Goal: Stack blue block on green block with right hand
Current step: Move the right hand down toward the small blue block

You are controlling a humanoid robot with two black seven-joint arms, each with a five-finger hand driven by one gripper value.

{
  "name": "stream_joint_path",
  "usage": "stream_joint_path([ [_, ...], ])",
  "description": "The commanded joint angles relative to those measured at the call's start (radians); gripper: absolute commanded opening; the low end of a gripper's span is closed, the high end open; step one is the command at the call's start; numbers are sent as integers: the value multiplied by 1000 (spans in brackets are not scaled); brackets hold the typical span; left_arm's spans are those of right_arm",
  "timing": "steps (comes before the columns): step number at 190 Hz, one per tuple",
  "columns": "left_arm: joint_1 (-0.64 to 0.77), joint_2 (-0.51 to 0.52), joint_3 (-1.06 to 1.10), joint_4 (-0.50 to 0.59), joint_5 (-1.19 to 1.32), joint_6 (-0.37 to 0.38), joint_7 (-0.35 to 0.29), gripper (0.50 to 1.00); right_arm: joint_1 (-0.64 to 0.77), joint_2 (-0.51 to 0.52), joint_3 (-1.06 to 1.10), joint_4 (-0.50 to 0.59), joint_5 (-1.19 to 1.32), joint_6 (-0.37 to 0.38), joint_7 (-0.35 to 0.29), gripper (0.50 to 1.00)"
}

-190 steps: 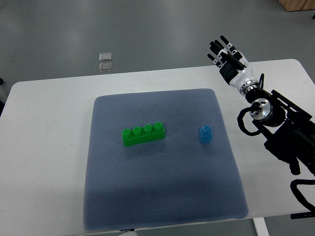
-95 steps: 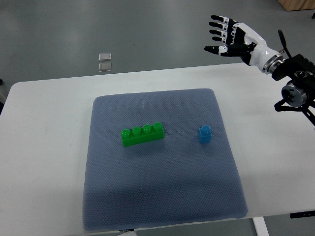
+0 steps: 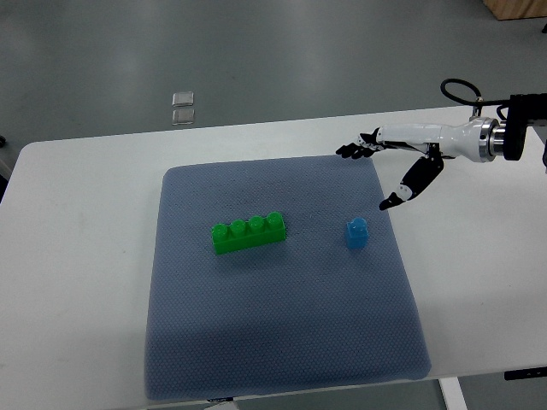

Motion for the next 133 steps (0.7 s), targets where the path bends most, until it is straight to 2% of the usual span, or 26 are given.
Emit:
stream_joint_path([
  [1,0,0,0,0,0,0,0,1000,1,6,-21,9,-50,8,-41,913],
  [59,0,0,0,0,0,0,0,1000,-7,76,-27,11,-72,-43,-228,911],
  [102,0,0,0,0,0,0,0,1000,-7,119,-72,34,-95,-46,-262,911],
  [133,0,0,0,0,0,0,0,1000,-7,148,-84,36,-93,-43,-349,911],
])
